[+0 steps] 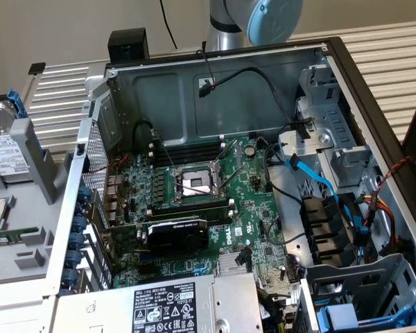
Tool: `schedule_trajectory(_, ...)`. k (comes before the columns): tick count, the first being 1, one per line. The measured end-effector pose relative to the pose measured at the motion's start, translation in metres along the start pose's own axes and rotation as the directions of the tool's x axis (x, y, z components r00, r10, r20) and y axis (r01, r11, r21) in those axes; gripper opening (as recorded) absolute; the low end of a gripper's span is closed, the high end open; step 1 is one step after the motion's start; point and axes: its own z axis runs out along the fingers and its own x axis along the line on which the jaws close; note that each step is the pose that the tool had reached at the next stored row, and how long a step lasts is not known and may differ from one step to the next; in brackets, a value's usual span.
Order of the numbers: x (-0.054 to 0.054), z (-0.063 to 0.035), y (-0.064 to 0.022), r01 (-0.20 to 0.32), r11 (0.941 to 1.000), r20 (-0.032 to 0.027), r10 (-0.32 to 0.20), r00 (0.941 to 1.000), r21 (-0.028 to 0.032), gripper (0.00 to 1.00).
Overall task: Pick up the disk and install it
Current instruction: 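Pick up the disk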
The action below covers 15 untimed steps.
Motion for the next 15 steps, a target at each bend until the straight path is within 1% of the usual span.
schedule_trajectory(4,0.0003,0.0,0.0,0.001,1.0,0.0007,-0.001,1.0,0.0,0.11)
schedule_trajectory(6,0.0003,0.0001,0.0001,0.03,0.9995,0.0001,-0.03,0.9995,-0.0005,0.11)
schedule_trajectory(8,0.0003,0.0,0.0001,0.067,0.9977,-0.0016,-0.067,0.9977,-0.0013,0.11)
schedule_trajectory(11,0.0003,0.0,0.0001,0.121,0.9926,-0.0039,-0.121,0.9926,-0.0026,0.11)
schedule_trajectory(13,0.0003,0.0,0.0001,0.157,0.9876,-0.0055,-0.157,0.9876,-0.0035,0.11)
schedule_trajectory(15,0.0003,0.0,0.0001,0.193,0.9811,-0.007,-0.194,0.9811,-0.0045,0.11)
